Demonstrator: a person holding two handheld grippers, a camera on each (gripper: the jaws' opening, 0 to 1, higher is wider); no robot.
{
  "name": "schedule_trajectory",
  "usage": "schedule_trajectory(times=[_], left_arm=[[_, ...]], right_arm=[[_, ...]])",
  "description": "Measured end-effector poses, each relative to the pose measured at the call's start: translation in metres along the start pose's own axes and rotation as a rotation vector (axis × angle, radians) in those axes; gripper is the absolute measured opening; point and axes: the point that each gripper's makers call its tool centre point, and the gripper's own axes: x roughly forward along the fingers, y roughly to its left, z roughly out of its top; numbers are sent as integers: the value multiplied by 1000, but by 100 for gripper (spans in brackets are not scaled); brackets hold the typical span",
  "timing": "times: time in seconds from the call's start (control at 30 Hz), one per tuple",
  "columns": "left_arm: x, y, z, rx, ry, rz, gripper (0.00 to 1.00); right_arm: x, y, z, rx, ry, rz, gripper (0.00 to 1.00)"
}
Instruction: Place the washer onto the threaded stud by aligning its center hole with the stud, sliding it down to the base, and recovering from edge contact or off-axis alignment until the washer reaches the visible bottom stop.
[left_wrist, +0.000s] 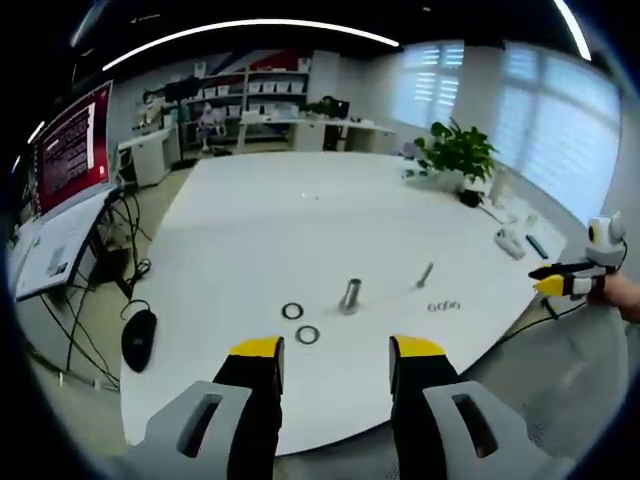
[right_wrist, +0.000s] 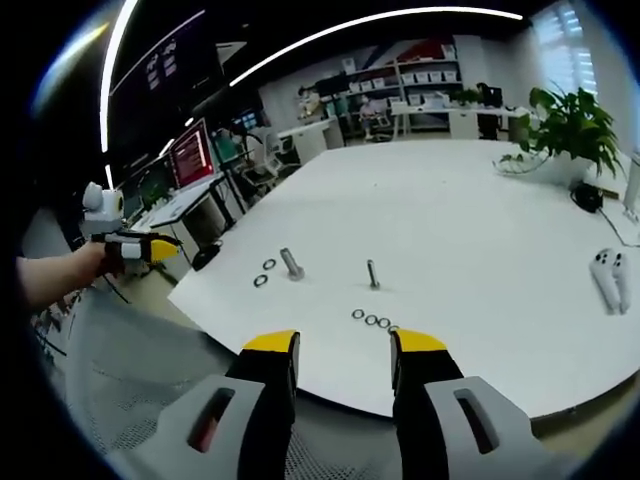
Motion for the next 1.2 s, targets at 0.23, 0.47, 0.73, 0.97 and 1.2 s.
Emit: schedule_trajectory(times=[0.23, 0.47, 0.73, 0.97, 1.2], left_arm=[[36, 7, -10, 28, 108, -25, 37], [71, 9, -26, 55, 197, -48, 37], [108, 21, -39, 63, 297, -55, 36], [127, 27, -53, 115, 397, -57, 34], [143, 30, -67, 172, 492, -69, 33]], right_arm=[[0, -2, -1, 8, 7, -6, 38], [0, -4, -2, 16, 8, -17, 38], [0, -4, -2, 11, 12, -17, 38], [0, -4, -3, 13, 15, -22, 37], [-1, -5, -4, 14, 15, -27, 36]])
